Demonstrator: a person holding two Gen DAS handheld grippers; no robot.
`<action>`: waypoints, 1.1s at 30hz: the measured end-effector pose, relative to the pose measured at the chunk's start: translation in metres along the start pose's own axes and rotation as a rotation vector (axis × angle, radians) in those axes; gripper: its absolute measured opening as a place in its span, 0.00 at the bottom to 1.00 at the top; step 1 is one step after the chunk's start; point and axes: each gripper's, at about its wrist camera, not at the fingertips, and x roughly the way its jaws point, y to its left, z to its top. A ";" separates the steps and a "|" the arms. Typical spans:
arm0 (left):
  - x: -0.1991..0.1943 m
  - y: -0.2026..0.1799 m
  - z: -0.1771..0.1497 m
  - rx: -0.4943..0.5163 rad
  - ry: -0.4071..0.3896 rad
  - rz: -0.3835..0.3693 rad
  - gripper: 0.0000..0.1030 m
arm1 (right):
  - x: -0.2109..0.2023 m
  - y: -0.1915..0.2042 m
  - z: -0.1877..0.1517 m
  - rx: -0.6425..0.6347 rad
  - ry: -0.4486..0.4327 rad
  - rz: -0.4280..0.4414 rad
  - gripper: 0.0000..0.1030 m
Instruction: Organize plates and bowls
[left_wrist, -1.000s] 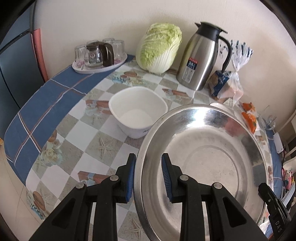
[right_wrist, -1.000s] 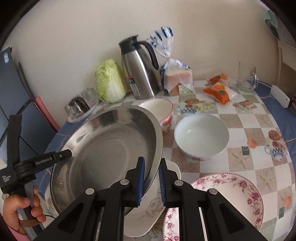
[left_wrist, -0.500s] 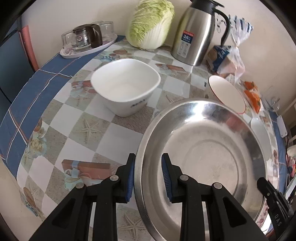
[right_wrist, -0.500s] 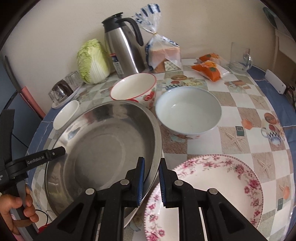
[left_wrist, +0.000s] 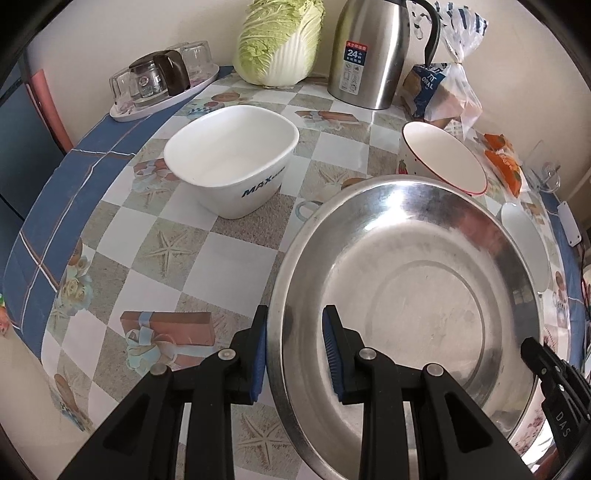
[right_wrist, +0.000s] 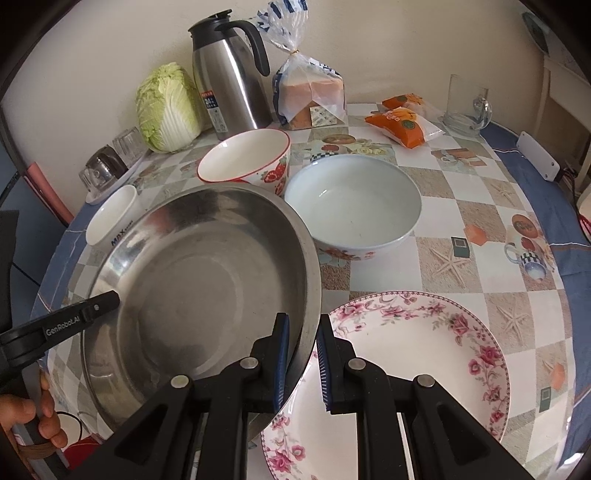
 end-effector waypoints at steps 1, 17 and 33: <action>0.000 0.000 -0.001 0.003 0.001 0.004 0.28 | 0.000 0.000 0.000 -0.002 0.000 0.000 0.16; 0.001 0.002 -0.007 0.034 0.025 0.032 0.28 | 0.005 0.007 -0.004 -0.032 0.044 -0.012 0.16; 0.005 0.003 -0.005 0.027 0.031 0.013 0.30 | 0.006 0.004 -0.002 -0.014 0.047 -0.009 0.16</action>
